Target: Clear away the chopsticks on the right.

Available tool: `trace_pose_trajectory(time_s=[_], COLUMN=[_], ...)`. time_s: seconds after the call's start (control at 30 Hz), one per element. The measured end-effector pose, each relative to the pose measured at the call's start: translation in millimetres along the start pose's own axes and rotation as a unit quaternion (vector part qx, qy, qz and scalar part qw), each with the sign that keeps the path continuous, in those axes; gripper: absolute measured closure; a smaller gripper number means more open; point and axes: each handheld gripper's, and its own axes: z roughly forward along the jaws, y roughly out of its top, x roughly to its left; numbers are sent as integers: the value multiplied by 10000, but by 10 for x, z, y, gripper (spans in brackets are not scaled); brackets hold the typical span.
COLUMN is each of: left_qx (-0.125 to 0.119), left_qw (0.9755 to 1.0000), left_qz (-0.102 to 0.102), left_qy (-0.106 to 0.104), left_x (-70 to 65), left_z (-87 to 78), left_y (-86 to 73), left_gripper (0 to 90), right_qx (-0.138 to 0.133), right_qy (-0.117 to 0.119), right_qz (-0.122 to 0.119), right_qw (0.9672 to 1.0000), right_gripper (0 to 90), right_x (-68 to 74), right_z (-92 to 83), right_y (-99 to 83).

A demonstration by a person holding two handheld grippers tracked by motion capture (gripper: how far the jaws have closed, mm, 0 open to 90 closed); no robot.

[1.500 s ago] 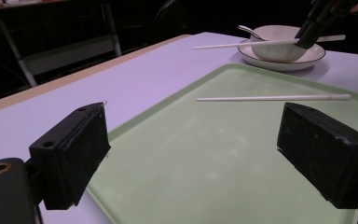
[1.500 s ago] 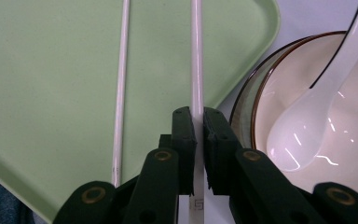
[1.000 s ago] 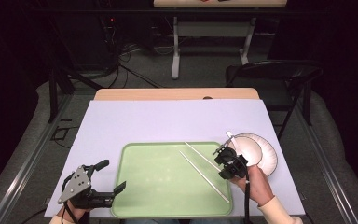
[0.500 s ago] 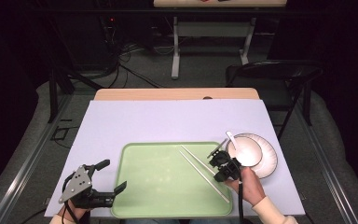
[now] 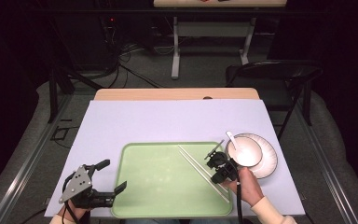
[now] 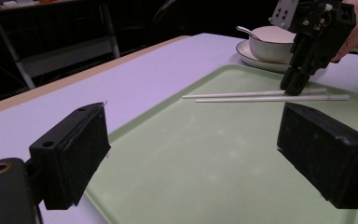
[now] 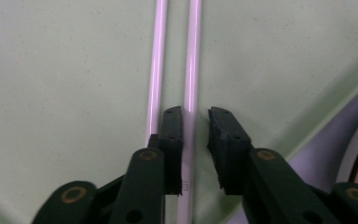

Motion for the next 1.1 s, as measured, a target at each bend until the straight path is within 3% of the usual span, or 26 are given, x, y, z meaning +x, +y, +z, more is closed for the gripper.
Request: trace_pose_trajectory(time_s=[0.1,0.2,0.4,0.43,0.53,0.7,0.9,1.0,1.1], left_qx=[2,0,10,7,34,37,42,44,49], left_qw=[10000,10000,10000,10000,10000,10000,10000,10000,10000], left_qz=[0,-2,-4,-13,-4,-5,-2,-7,-9], left_qy=[2,7,6,7,10,11,15,8,15], left_x=[2,1,1,0,2,5,6,5,6], left_z=[-1,-2,4,4,3,2,0,8,13], left_y=[-1,-1,-1,-2,-1,-1,-1,-1,0], left_gripper=[88,88,88,88,88,88,87,88,88], right_qx=[-124,-495,-1264,-1437,-1712,-1962,-2306,-2376,-2376], right_qy=[-44,4,-122,-98,-60,-170,-304,-360,-401], right_qz=[-165,-442,-782,-891,-1019,-1148,-1140,-1084,-959], right_qw=[9998,9978,9888,9856,9799,9737,9659,9646,9658], right_gripper=[625,448,165,158,138,71,19,0,0], right_x=[-1,14,35,37,28,-25,-103,-151,-190], right_z=[-49,-153,-340,-373,-428,-503,-570,-565,-567], right_y=[-17,-45,-110,-129,-176,-309,-564,-736,-896])
